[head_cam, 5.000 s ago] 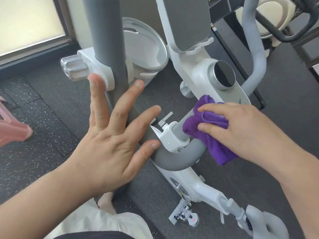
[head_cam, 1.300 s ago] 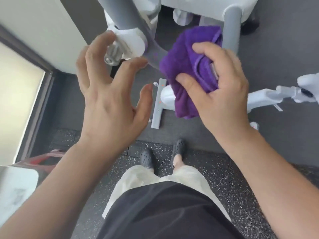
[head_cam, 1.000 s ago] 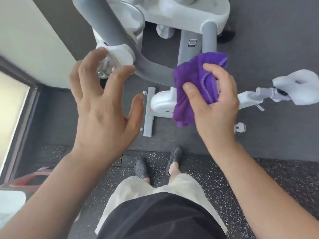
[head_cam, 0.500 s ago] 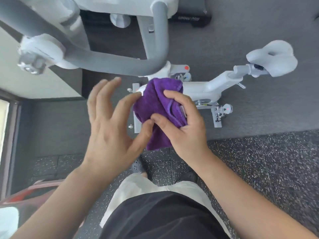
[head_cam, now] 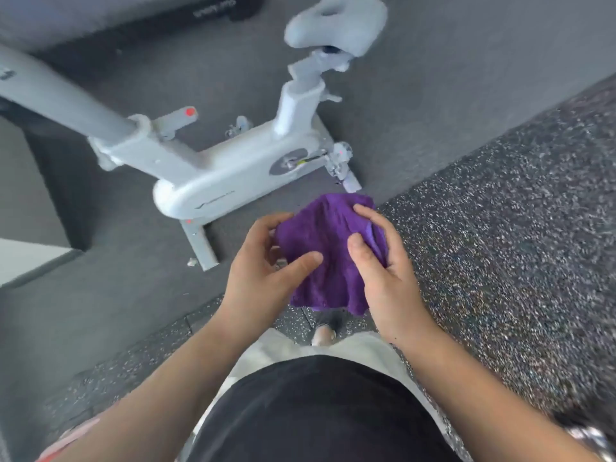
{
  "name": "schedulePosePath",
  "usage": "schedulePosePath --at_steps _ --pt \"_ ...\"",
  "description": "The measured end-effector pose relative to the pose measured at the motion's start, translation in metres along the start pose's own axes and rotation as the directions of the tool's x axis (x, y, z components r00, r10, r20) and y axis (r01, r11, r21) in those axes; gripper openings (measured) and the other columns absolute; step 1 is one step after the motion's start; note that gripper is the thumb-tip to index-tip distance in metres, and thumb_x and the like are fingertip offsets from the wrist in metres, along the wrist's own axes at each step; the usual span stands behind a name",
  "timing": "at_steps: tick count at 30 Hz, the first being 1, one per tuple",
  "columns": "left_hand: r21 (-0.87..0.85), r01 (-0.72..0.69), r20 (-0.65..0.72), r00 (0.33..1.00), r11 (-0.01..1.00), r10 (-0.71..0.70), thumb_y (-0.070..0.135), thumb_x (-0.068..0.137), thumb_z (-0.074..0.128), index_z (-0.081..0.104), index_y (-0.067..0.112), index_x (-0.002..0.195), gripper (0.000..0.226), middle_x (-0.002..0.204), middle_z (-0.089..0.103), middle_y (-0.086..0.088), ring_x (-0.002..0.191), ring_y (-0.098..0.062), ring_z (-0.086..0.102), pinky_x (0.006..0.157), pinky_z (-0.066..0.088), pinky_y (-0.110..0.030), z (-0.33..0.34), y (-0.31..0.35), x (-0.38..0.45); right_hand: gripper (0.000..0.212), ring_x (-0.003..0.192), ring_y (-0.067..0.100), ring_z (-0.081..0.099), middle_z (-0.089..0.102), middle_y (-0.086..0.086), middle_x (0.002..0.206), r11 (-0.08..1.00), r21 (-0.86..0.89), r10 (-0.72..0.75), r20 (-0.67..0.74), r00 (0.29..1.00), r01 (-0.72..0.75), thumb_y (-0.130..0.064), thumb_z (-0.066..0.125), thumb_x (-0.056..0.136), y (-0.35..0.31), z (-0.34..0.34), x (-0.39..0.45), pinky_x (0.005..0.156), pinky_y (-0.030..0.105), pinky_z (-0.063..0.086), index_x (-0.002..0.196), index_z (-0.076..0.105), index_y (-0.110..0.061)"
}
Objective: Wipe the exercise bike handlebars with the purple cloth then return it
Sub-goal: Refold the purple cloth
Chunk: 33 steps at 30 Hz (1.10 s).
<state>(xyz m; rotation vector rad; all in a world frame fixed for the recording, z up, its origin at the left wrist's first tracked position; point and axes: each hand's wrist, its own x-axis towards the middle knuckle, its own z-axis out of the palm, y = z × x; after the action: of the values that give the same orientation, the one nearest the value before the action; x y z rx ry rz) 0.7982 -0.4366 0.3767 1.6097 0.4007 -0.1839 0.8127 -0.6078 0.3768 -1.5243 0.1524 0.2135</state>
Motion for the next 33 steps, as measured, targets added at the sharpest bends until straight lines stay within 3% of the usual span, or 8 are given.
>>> schedulePosePath --at_steps 5,7,11,13,22,25,30,33 --pt "-0.031 0.068 0.091 0.994 0.997 -0.065 0.033 0.062 0.086 0.06 0.04 0.114 0.058 0.105 0.072 -0.014 0.098 -0.044 0.068 0.093 0.055 -0.062 0.094 -0.004 0.011 0.032 0.122 0.009 0.064 0.07 -0.013 0.127 0.982 0.128 0.156 -0.159 0.975 -0.137 -0.044 0.065 0.088 0.016 -0.098 -0.004 0.106 0.041 0.047 0.12 0.066 -0.042" --pt "-0.045 0.119 0.132 0.985 0.992 -0.112 0.026 0.065 0.086 0.058 0.04 0.113 0.057 0.102 0.073 -0.014 0.093 -0.037 0.071 0.087 0.06 -0.057 0.122 -0.003 0.017 0.033 0.118 0.013 0.067 0.072 -0.008 0.124 0.967 0.182 0.215 -0.22 0.952 -0.177 -0.044 0.068 0.086 0.019 -0.133 -0.005 0.103 0.045 0.051 0.118 0.069 -0.039" --pt "-0.002 0.166 0.189 0.968 0.986 -0.162 0.015 0.077 0.083 0.054 0.03 0.113 0.049 0.101 0.076 -0.005 0.09 -0.029 0.072 0.071 0.063 -0.036 0.161 0.004 0.035 0.028 0.111 0.017 0.071 0.075 -0.003 0.118 0.915 0.307 0.342 -0.249 0.906 -0.26 -0.031 0.072 0.086 0.022 -0.189 -0.001 0.096 0.046 0.056 0.114 0.072 -0.035" --pt "0.015 0.185 0.222 0.958 0.983 -0.184 0.014 0.079 0.083 0.053 0.027 0.115 0.048 0.104 0.075 -0.007 0.093 -0.032 0.072 0.073 0.063 -0.038 0.178 0.009 0.044 0.029 0.11 0.018 0.072 0.076 -0.003 0.117 0.889 0.363 0.384 -0.26 0.886 -0.279 -0.02 0.069 0.09 0.022 -0.207 0.007 0.093 0.044 0.057 0.114 0.072 -0.034" --pt "-0.064 0.269 0.522 0.83 0.961 -0.198 0.0 0.079 0.072 0.062 0.028 0.125 0.055 0.104 0.077 -0.015 0.094 -0.024 0.074 0.081 0.059 -0.03 0.242 0.042 0.13 0.043 0.111 0.02 0.07 0.074 -0.001 0.119 0.882 0.392 0.405 -0.349 0.845 -0.261 -0.006 0.056 0.1 0.003 -0.262 0.094 0.095 0.046 0.056 0.117 0.068 -0.043" --pt "-0.051 0.278 0.565 0.8 0.959 -0.202 -0.009 0.085 0.065 0.064 0.028 0.124 0.054 0.104 0.074 -0.006 0.091 -0.015 0.07 0.077 0.057 -0.025 0.266 0.053 0.176 0.042 0.111 0.02 0.069 0.074 0.0 0.12 0.875 0.422 0.398 -0.353 0.847 -0.236 -0.006 0.054 0.101 -0.009 -0.283 0.14 0.089 0.041 0.059 0.119 0.068 -0.041" --pt "-0.049 0.328 0.632 0.742 0.943 -0.225 -0.013 0.084 0.066 0.069 0.03 0.123 0.059 0.115 0.073 -0.001 0.104 -0.021 0.068 0.09 0.059 -0.035 0.307 0.086 0.25 0.033 0.11 0.016 0.071 0.073 -0.002 0.124 0.868 0.419 0.412 -0.31 0.857 -0.265 -0.018 0.062 0.093 -0.039 -0.32 0.212 0.081 0.033 0.059 0.121 0.068 -0.035" --pt "-0.071 0.318 0.623 0.754 0.946 -0.207 -0.018 0.085 0.062 0.075 0.027 0.113 0.054 0.105 0.076 -0.004 0.099 -0.019 0.068 0.087 0.059 -0.029 0.333 0.112 0.301 0.03 0.104 0.013 0.072 0.074 -0.009 0.115 0.917 0.277 0.372 -0.329 0.868 -0.288 -0.023 0.066 0.089 -0.062 -0.352 0.256 0.081 0.028 0.057 0.116 0.07 -0.035"
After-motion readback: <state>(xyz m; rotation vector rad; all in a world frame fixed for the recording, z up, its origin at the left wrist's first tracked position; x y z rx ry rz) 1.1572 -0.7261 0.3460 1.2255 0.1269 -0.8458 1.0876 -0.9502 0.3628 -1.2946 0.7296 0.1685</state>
